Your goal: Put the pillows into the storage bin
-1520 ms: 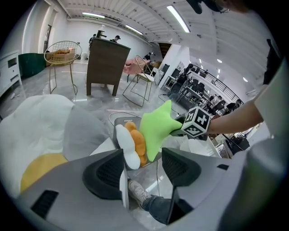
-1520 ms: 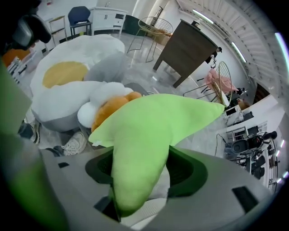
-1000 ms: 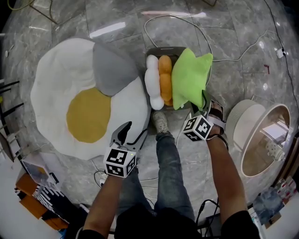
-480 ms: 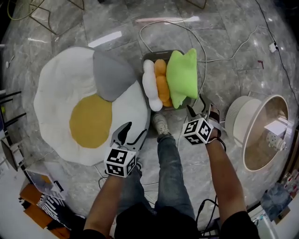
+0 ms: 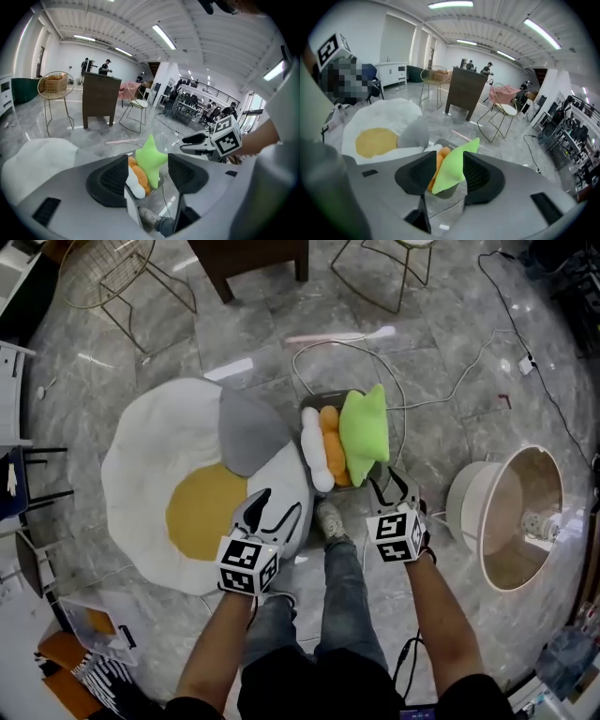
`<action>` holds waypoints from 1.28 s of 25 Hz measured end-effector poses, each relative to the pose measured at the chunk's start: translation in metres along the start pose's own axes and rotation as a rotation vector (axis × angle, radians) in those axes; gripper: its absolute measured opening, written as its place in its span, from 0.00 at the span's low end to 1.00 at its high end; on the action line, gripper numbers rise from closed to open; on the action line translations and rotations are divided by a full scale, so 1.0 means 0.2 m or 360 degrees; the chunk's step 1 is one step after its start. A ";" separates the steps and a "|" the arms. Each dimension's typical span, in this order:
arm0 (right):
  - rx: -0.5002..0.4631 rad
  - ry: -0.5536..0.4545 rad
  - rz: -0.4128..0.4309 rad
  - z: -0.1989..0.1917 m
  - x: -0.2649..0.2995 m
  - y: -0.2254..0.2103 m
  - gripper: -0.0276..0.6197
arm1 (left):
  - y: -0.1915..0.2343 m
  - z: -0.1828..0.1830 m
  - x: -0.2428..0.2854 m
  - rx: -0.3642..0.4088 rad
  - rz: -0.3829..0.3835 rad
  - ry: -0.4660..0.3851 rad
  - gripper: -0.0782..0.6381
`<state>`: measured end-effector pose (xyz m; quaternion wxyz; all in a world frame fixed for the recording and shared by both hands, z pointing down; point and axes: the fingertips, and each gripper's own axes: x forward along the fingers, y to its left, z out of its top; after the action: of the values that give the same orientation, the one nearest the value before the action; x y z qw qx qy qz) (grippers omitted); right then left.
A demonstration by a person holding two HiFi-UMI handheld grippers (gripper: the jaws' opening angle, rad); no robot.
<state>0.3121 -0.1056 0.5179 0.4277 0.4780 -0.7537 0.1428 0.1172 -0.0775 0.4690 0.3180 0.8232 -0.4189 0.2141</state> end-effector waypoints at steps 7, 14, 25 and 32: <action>0.0234 -0.0329 0.0026 0.54 -0.48 0.05 0.28 | 0.01 0.43 -0.48 0.0044 0.0065 -0.0284 0.48; 0.0204 -0.0560 0.0098 0.92 -0.88 0.24 0.18 | 0.03 0.69 -1.03 0.0053 0.0230 -0.0537 0.43; -0.0131 -0.0964 0.0476 1.48 -1.27 0.68 0.12 | 0.15 0.79 -1.87 0.0001 0.0646 -0.0865 0.43; -0.0026 -0.1071 0.0900 1.74 -1.28 0.98 0.09 | 0.23 0.79 -2.19 -0.0077 0.0879 -0.1055 0.43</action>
<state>0.0162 -0.0701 0.1491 0.1063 0.2693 -0.9534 0.0848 -0.1514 0.0325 0.1024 0.1162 0.6967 -0.7078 0.0052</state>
